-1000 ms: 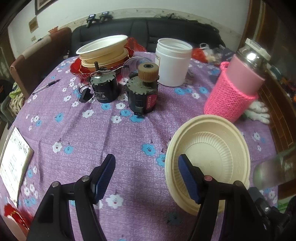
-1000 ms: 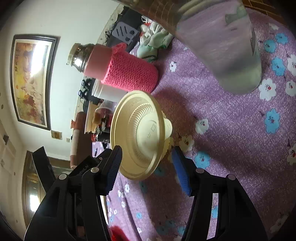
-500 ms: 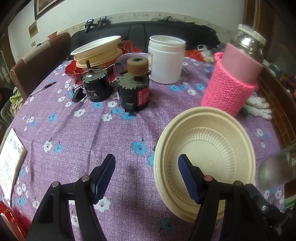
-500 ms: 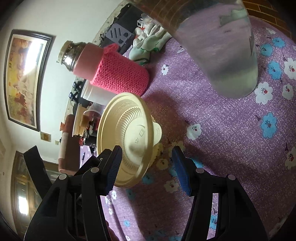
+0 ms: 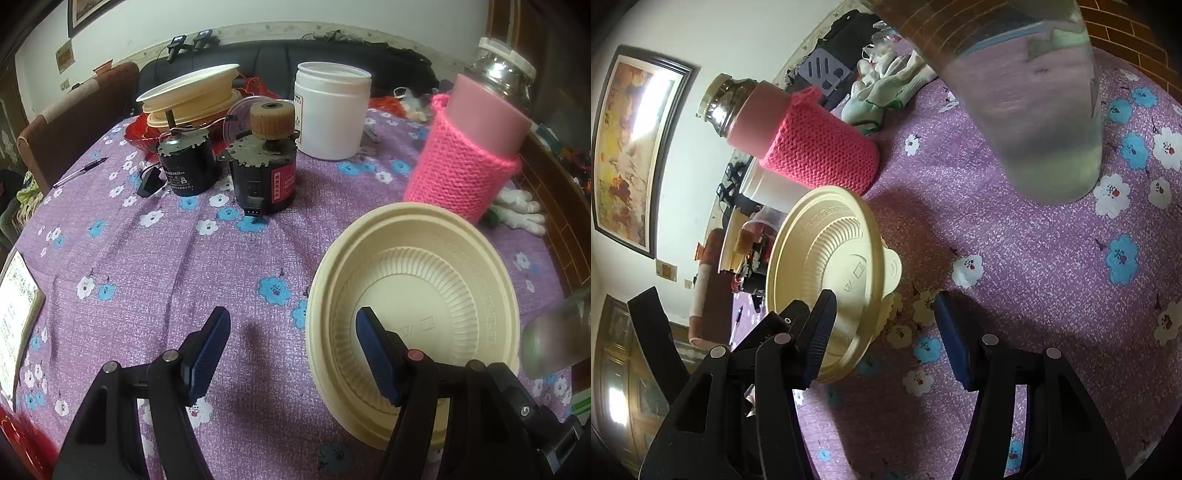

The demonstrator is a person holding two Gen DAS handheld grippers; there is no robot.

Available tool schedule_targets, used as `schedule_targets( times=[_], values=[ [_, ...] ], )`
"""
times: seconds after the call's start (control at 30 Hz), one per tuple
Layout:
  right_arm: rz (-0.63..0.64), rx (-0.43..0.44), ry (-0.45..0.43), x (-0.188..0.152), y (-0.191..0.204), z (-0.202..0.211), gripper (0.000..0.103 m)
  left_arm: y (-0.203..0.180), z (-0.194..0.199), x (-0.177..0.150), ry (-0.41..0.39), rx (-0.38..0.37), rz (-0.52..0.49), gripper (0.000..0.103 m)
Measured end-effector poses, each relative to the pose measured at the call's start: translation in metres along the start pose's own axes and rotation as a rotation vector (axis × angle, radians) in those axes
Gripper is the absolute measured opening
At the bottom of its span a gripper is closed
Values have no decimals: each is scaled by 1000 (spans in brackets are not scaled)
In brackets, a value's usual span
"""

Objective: Organize plates and bowls
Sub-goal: 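Close both tools on the beige bowl rim and lift it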

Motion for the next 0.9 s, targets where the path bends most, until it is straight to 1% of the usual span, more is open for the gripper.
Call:
schedule_targets(
  times=[0.13, 0.17, 0.2, 0.33, 0.37, 0.43, 0.5, 0.57, 0.6, 0.63, 0.67, 0.7, 0.77, 0.8, 0.87, 0.9],
  values=[
    [18, -14, -1, -2, 1, -4, 56, 1, -4, -1, 8, -2, 1, 71],
    [23, -17, 3, -2, 2, -5, 53, 2, -6, -2, 8, -1, 2, 71],
    [28, -20, 9, -3, 2, -7, 47, 2, -6, -2, 8, 0, 2, 71],
    [51, -31, 4, -3, 3, -9, 38, 1, -9, -3, 11, -1, -1, 71],
    [51, -32, 3, -3, 3, -10, 36, 0, -10, -4, 12, 0, -3, 71],
    [52, -37, -4, -4, 2, -10, 36, 0, -12, -4, 13, -6, -1, 71],
    [54, -26, -7, -4, 3, -11, 29, -1, -13, -5, 11, -14, -1, 71],
    [69, -22, -15, -5, 5, -11, 28, -2, -15, -5, 12, -21, -4, 70],
    [78, -18, -22, -5, 7, -11, 25, -2, -15, -5, 11, -23, -5, 70],
    [86, -14, -24, -6, 8, -10, 23, -2, -15, -5, 6, -31, -5, 68],
    [95, -12, -26, -6, 10, -10, 20, -3, -15, -5, 9, -45, -4, 61],
    [102, -8, -28, -6, 12, -9, 20, -4, -16, -5, 16, -62, -2, 57],
    [102, 0, -29, -7, 13, -9, 18, -7, -14, -6, 18, -86, -6, 41],
    [100, 4, -27, -7, 12, -8, 17, -9, -12, -6, 14, -90, -14, 37],
    [91, 12, -25, -7, 12, -8, 16, -15, -10, -7, 11, -102, -41, 24],
    [86, 13, -26, -7, 11, -8, 16, -16, -9, -7, 12, -103, -46, 24]
  ],
)
Point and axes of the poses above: each gripper's, at about its wrist camera, not at the fingertips, and z roughly against the way its jaws point, y to its left, x to its top, the point moved 4 cm from there along -z, roughly the way its jaws point, and after that the axes turned 5 degrees about -y, right-handed, at the moved point
